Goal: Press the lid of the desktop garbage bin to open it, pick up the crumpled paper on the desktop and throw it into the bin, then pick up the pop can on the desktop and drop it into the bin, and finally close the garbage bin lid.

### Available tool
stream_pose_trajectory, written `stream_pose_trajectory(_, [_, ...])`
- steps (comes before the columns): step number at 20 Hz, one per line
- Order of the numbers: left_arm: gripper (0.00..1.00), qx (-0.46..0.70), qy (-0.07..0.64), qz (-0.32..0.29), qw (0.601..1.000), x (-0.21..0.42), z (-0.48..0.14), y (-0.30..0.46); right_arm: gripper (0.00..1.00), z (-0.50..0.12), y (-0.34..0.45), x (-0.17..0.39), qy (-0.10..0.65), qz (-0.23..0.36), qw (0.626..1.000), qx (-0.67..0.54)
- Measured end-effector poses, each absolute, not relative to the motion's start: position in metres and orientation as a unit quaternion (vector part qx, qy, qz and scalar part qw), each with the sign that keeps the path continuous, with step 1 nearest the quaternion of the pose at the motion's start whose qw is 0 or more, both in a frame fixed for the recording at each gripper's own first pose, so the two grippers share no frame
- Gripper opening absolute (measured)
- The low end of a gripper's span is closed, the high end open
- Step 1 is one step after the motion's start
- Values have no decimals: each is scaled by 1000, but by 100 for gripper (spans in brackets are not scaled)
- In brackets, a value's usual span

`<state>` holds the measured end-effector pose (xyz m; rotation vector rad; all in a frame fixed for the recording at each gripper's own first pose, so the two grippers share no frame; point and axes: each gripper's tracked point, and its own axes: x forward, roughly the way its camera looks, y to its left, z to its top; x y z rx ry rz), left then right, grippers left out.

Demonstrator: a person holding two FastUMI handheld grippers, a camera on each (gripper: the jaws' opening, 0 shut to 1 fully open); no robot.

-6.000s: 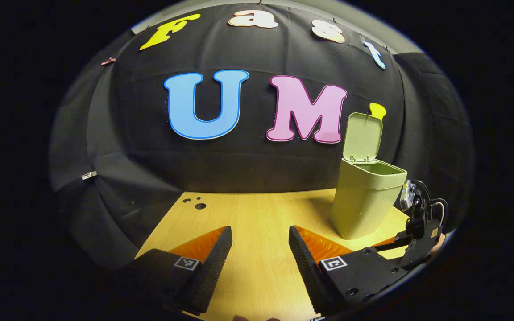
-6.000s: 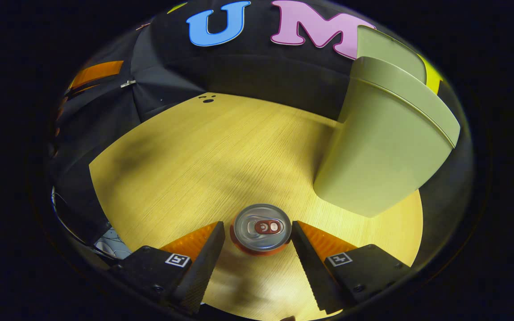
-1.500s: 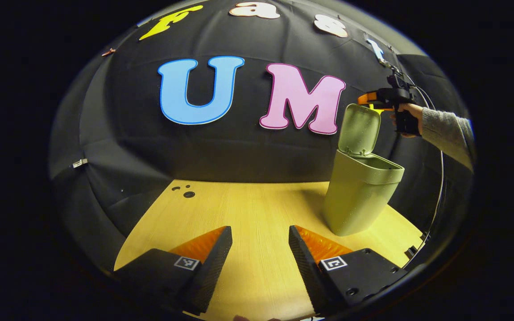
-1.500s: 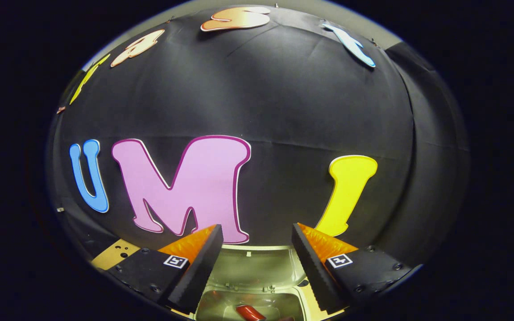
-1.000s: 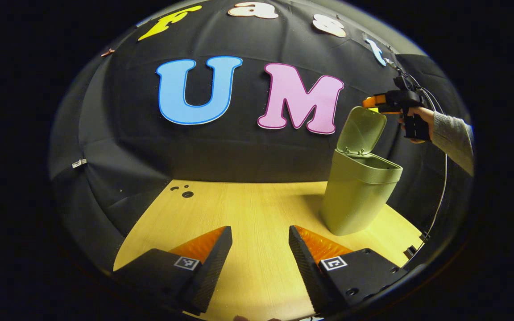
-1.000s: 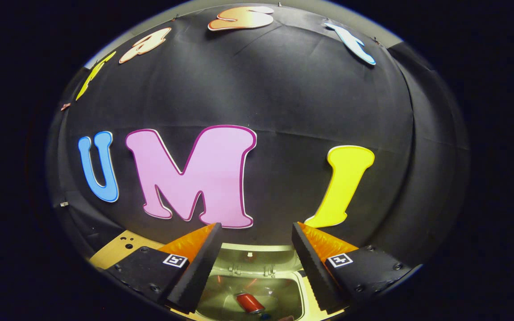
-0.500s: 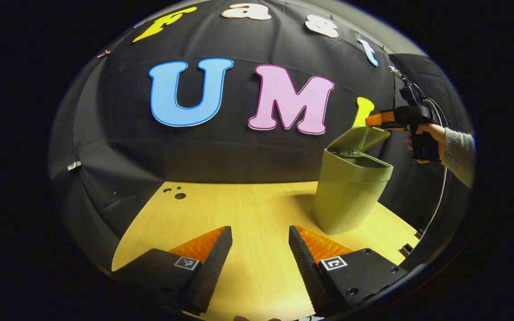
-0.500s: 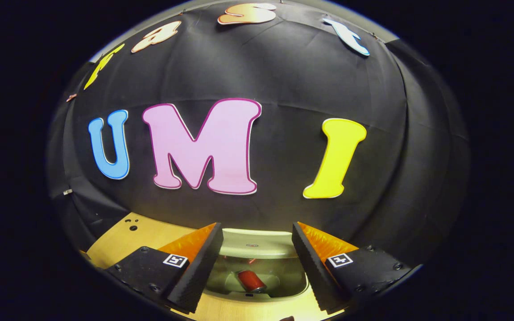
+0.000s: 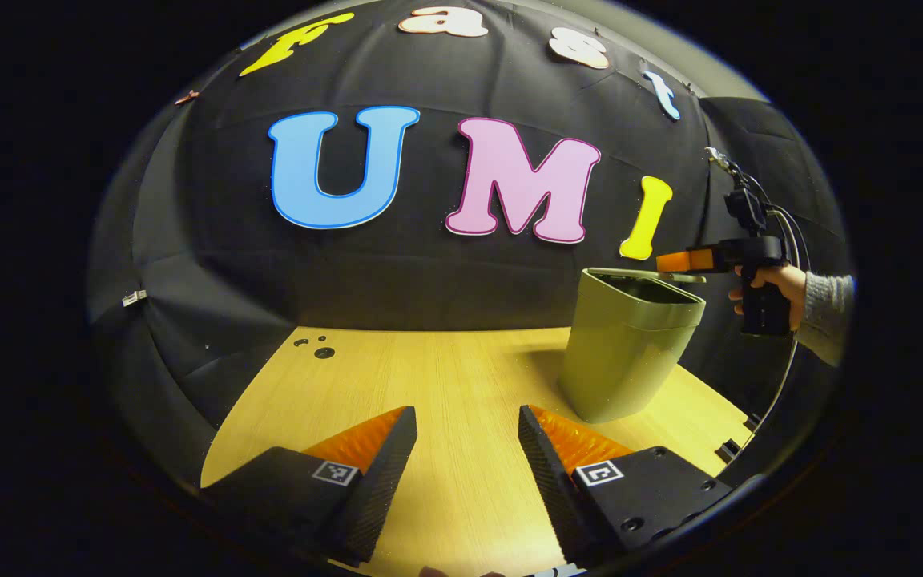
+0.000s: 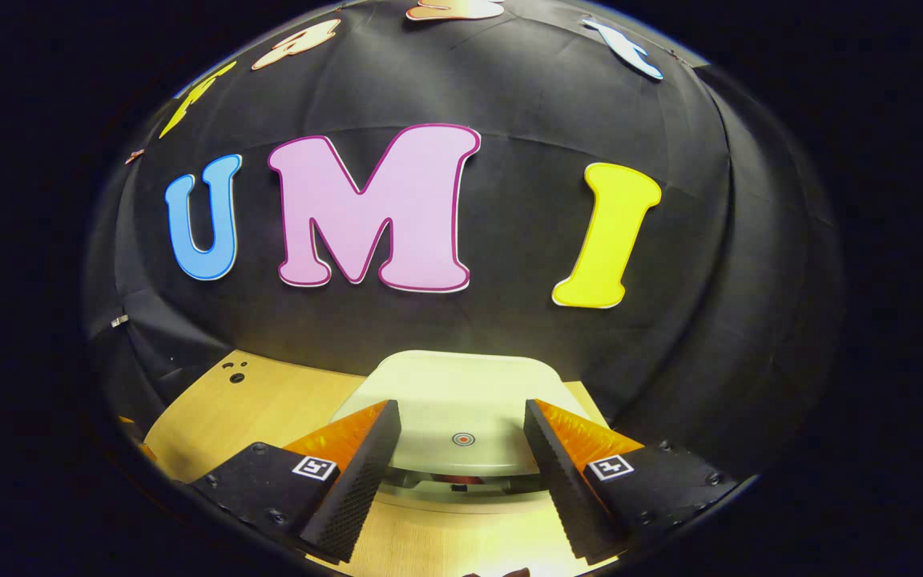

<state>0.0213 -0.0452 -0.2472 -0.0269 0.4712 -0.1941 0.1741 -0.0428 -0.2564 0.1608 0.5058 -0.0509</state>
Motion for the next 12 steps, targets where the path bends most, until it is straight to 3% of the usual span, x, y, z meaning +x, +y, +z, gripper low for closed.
stream_pose_trajectory(12, [83,-3,234,-98,967,23,-241,-58,98,-285,-35,157,225,-31,967,116])
